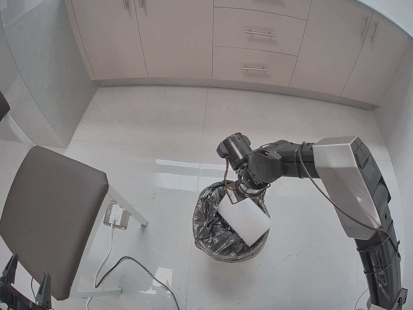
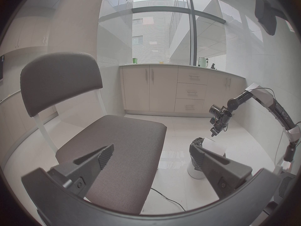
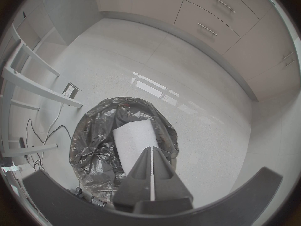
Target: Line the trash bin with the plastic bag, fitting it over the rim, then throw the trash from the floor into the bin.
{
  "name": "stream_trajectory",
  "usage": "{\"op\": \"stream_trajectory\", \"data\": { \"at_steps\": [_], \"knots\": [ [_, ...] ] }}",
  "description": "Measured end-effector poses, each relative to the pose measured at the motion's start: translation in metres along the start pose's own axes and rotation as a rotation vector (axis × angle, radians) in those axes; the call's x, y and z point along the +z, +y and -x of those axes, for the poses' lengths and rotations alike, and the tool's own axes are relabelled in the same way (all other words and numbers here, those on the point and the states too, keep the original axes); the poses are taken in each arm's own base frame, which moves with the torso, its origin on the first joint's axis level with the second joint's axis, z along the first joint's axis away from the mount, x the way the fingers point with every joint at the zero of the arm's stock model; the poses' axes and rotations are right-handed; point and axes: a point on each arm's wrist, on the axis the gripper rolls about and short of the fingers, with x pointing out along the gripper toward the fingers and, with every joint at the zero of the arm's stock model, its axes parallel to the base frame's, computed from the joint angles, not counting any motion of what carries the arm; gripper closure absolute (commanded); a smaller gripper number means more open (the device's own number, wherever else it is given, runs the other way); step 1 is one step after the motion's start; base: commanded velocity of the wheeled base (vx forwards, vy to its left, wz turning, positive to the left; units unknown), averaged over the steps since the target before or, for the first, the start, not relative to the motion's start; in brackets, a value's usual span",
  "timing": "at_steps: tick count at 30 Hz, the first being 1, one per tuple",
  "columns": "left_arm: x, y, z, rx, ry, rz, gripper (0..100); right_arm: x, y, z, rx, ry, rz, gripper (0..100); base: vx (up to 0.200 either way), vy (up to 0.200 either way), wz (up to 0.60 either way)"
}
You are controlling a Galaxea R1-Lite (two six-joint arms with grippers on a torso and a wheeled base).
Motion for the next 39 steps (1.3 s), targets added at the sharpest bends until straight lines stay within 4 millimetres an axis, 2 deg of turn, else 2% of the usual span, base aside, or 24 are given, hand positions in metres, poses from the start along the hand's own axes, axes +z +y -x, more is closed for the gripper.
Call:
{"op": "stream_trajectory", "data": {
  "at_steps": [5, 17, 25, 39],
  "knots": [
    [0.000, 0.000, 0.000, 0.000, 0.000, 0.000, 0, -0.002, -0.008, -0.010, -0.014, 0.018, -0.012, 100, 0.000, 0.000, 0.00],
    [0.000, 0.000, 0.000, 0.000, 0.000, 0.000, 0, -0.009, -0.003, -0.022, -0.026, 0.044, -0.003, 100, 0.000, 0.000, 0.00],
    [0.000, 0.000, 0.000, 0.000, -0.001, 0.000, 0, -0.016, 0.006, -0.029, -0.022, 0.061, 0.019, 100, 0.000, 0.000, 0.00],
    [0.000, 0.000, 0.000, 0.000, 0.000, 0.000, 0, -0.029, 0.032, -0.039, -0.018, 0.074, 0.070, 100, 0.000, 0.000, 0.00]
  ]
}}
